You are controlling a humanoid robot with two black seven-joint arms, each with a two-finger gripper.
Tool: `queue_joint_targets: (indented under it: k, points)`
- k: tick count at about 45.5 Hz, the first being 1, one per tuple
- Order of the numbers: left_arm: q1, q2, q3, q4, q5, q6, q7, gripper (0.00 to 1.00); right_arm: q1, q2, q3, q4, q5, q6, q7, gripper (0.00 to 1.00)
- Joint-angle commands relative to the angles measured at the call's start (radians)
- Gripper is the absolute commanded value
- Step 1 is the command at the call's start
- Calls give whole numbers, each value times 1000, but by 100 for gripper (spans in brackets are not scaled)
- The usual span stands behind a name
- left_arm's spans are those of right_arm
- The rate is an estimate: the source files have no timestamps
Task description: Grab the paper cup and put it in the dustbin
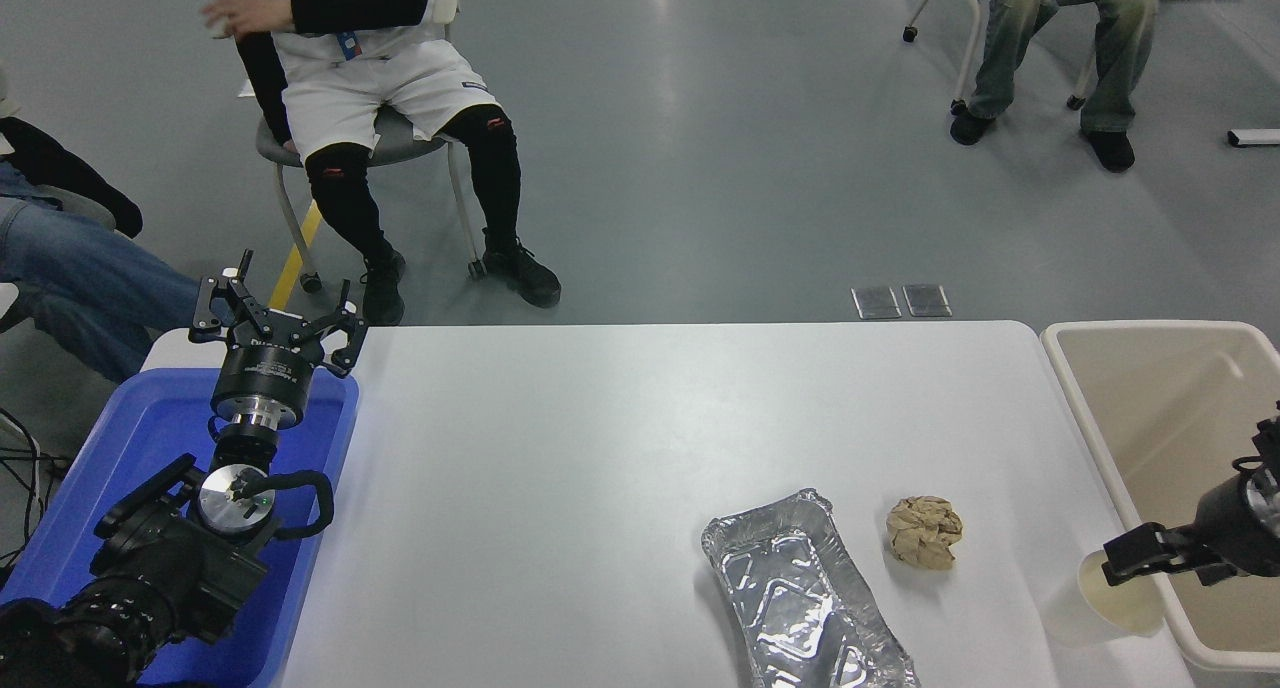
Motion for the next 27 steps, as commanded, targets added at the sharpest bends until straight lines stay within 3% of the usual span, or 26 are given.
queue_joint_targets:
  k: [1,4,14,19,22,27]
  points:
    - [0,0,0,0,0,0,0,99,-19,-17,24,6,51,-9,-23,100]
    - [0,0,0,0,0,0,0,99,-16,-48,18,12,85,-9,-23,93]
    - [0,0,0,0,0,0,0,99,-15,-102,4,80,103,-6,-23,28]
    - [0,0,0,0,1,0,0,99,-13,-122,-12,115,103,-6,-23,9]
    - [0,0,0,0,1,0,0,99,-12,-122,-22,121,103,-6,-23,0]
    - [0,0,0,0,1,0,0,99,-10,-122,-25,137,103,-5,-23,0]
